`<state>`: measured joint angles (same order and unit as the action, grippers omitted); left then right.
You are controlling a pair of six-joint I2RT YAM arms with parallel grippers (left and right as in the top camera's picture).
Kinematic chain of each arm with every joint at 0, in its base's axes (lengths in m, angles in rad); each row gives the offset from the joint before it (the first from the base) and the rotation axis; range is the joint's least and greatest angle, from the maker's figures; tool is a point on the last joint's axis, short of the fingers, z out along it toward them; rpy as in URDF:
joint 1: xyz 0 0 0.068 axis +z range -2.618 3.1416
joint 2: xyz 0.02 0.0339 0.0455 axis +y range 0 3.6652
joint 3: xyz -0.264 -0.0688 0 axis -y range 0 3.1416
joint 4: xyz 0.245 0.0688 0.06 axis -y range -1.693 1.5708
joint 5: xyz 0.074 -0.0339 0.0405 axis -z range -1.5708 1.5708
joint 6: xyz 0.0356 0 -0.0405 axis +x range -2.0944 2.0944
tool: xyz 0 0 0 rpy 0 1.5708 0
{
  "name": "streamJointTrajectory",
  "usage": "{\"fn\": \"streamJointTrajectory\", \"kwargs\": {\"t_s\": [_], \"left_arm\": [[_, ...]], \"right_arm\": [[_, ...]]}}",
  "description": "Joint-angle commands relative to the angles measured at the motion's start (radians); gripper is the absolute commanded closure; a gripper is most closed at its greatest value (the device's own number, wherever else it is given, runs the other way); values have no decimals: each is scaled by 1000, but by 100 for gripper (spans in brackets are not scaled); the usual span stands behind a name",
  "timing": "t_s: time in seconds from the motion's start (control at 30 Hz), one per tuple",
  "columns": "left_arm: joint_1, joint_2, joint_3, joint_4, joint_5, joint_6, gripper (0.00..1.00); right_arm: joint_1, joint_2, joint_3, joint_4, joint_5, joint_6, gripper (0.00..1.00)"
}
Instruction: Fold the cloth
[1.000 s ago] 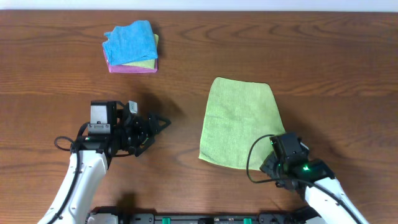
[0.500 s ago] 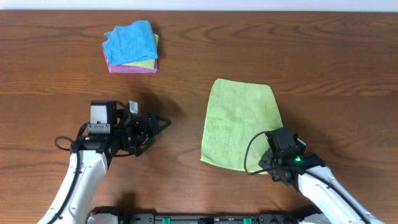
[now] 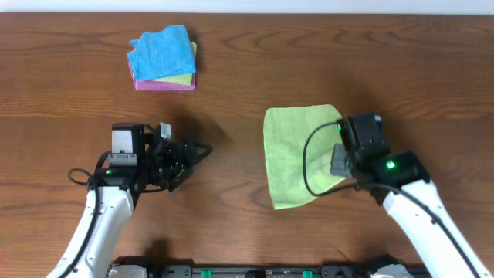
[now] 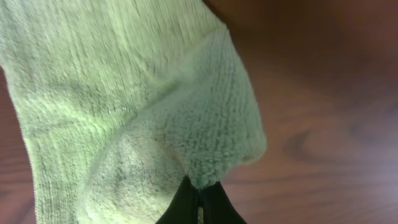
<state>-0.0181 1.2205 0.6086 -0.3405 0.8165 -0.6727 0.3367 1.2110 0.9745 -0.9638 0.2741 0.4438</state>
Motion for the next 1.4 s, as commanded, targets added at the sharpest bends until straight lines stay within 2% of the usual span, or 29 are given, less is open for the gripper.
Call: {"fn": "streamJointTrajectory", "kwargs": {"t_s": [0.0, 0.43, 0.47, 0.5, 0.57, 0.67, 0.83, 0.93, 1.0, 1.07, 1.13, 1.23, 1.37], "left_arm": [[-4, 1, 22, 4, 12, 23, 5], [-4, 1, 22, 10, 12, 22, 4], [-4, 1, 22, 10, 12, 22, 4], [-4, 1, 22, 10, 12, 22, 4], [-4, 1, 22, 10, 12, 22, 4], [-4, 1, 22, 10, 12, 22, 4], [-4, 1, 22, 16, 12, 22, 4], [-4, 1, 22, 17, 12, 22, 4], [-4, 1, 22, 18, 12, 22, 4], [-4, 1, 22, 18, 11, 23, 4], [-4, 1, 22, 24, 11, 23, 4], [-4, 1, 22, 32, 11, 23, 4], [-3, 1, 22, 32, 12, 32, 4]], "right_arm": [[-2, 58, 66, -17, 103, -140, 99], [-3, 78, 88, -13, 134, -138, 99], [-3, 78, 88, -13, 137, -138, 91], [-3, 78, 88, -14, 144, -138, 75], [-3, 78, 88, -23, 188, -120, 57], [-3, 78, 88, -75, 314, -47, 39], [-5, 78, 88, -242, 357, 87, 34], [-18, 78, 87, -332, 182, 250, 32], [-40, 78, 77, -347, 43, 323, 27], [-57, 78, 48, -312, 17, 367, 21], [-73, 78, 8, -245, -29, 317, 20], [-106, 88, -86, -89, -235, 117, 18], [-82, 111, -176, 41, -418, -50, 22]]}}
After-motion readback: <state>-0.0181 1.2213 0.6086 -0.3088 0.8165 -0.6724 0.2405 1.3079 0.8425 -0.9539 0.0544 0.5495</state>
